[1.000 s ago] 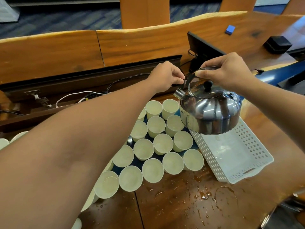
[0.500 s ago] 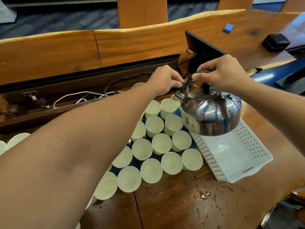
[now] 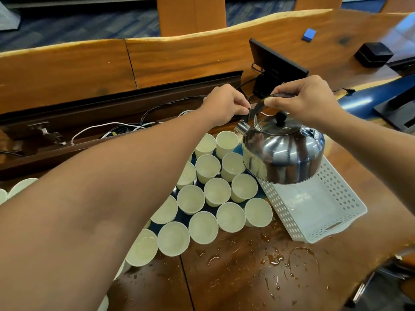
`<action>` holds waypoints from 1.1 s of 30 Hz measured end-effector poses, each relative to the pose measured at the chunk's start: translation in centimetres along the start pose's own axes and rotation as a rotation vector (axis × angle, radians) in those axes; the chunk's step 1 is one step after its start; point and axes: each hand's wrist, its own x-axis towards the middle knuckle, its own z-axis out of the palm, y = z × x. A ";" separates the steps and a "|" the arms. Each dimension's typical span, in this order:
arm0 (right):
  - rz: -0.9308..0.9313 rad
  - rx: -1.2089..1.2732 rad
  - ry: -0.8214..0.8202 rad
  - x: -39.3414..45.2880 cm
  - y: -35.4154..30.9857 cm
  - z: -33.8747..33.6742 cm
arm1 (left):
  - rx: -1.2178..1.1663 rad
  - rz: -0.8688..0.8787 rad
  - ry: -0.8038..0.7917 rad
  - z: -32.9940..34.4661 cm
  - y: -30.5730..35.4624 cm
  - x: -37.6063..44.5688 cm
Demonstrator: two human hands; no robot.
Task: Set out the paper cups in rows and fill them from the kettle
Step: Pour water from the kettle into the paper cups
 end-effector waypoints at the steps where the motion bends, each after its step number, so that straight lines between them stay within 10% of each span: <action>1: -0.003 0.013 0.003 -0.2 0.0 -0.1 | 0.005 0.002 0.000 0.0 0.1 0.0; 33: -0.122 0.011 -0.131 -5.7 1.5 -3.5 | -0.050 -0.146 0.102 3.4 5.1 -7.7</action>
